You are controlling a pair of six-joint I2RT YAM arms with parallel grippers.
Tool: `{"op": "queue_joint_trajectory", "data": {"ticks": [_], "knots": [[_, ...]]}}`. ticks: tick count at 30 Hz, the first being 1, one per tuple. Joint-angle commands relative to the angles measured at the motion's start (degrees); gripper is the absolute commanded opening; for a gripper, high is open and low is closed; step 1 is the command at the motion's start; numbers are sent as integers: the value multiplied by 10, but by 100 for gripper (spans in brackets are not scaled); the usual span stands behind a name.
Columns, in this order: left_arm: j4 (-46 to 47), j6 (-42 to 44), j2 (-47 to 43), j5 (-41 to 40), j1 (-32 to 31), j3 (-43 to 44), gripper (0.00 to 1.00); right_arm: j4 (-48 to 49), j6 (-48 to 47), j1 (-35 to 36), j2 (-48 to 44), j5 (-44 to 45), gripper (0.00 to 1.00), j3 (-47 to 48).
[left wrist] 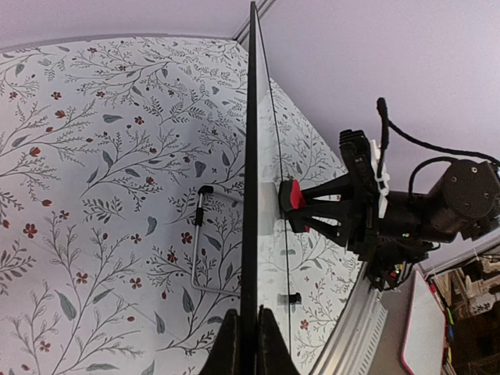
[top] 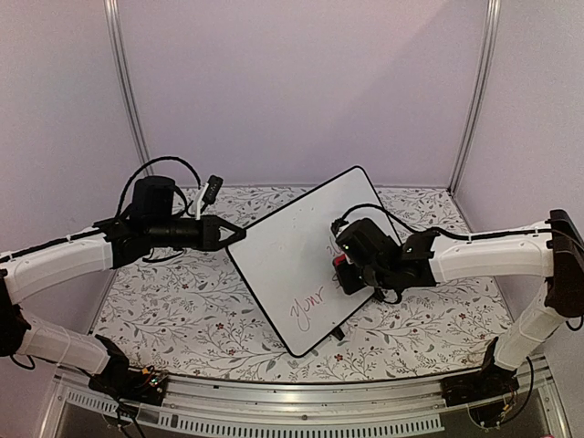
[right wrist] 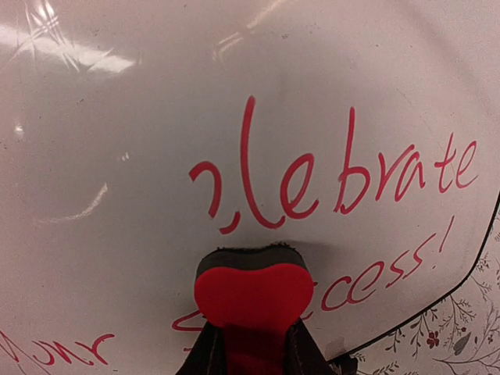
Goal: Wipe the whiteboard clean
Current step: Erase the whiteboard on the whiteboard stand.
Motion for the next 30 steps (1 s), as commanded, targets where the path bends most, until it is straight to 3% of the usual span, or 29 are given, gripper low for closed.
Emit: {"op": "queue_joint_trajectory", "data": {"ticks": [1,22,30], "knots": [[1,45,12,24,-12,-6,0,-16,6,-5,-4,4,21,0],[1,46,7,24,-12,-6,0,-7,-47,-19,53,11,21,113],[0,47,6,23,-12,-7,0,-7,-47,-22,55,5,21,103]]}}
